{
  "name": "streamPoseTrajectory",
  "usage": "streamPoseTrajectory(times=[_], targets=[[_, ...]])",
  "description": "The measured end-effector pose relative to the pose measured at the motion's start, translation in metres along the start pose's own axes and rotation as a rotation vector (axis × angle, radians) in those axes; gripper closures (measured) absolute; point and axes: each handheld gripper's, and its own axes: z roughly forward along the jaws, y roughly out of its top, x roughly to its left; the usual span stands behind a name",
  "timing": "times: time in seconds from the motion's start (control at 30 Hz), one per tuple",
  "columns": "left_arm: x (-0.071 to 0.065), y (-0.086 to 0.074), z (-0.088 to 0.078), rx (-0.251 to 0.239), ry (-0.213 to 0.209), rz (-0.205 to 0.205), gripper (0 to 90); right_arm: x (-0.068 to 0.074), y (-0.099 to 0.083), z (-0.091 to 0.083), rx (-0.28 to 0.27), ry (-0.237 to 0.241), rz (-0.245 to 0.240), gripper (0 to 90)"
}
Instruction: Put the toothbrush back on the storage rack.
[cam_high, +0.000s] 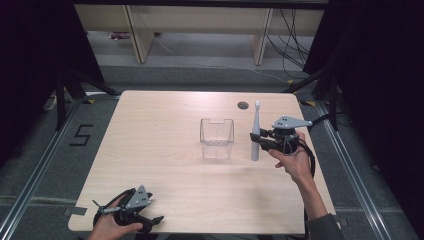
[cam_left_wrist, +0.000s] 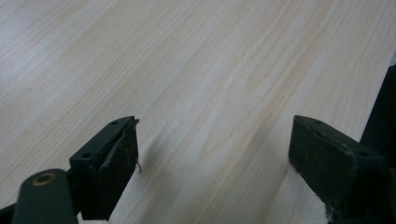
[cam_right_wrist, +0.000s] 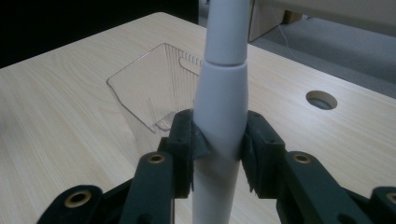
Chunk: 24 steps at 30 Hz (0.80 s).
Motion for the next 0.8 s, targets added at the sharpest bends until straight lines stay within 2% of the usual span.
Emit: streamPoseTrajectory(times=[0.17,0.23,0.3,0.33,0.5,0.53,0.6,0.63,0.7,0.8], targets=[[0.0,-0.001,0.001,-0.014,0.009,-0.011,15.5,0.003,0.006,-0.001,-0.001,0.002,0.0,67.3],[0.0,-0.001,0.001,-0.011,0.007,-0.005,15.5,0.002,0.009,0.001,-0.022,0.016,-0.024,67.3],[0.0,0.0,0.0,-0.003,0.003,-0.005,15.5,0.004,0.011,0.0,-0.022,0.004,-0.005,67.3],[0.001,0.0,0.0,-0.007,0.004,-0.004,15.5,0.004,0.012,-0.001,-0.012,0.001,-0.017,67.3],[0.001,-0.001,0.001,-0.008,0.005,-0.002,15.5,0.006,0.016,0.0,-0.025,0.008,0.004,67.3],[0.001,0.0,0.001,0.003,0.0,0.0,15.5,0.004,0.017,0.0,-0.028,0.005,-0.02,67.3],[0.0,0.0,0.001,0.001,-0.001,0.0,15.5,0.007,0.018,0.001,-0.039,0.003,0.004,67.3],[-0.001,0.0,0.001,-0.009,0.004,-0.001,15.5,0.005,0.02,0.0,-0.036,0.003,-0.025,67.3],[0.0,0.0,0.001,-0.009,0.0,0.001,15.5,0.008,0.022,0.001,-0.039,0.017,-0.016,67.3],[0.0,0.0,0.0,-0.012,0.007,-0.003,15.5,0.01,0.025,0.002,-0.056,0.007,-0.013,67.3]])
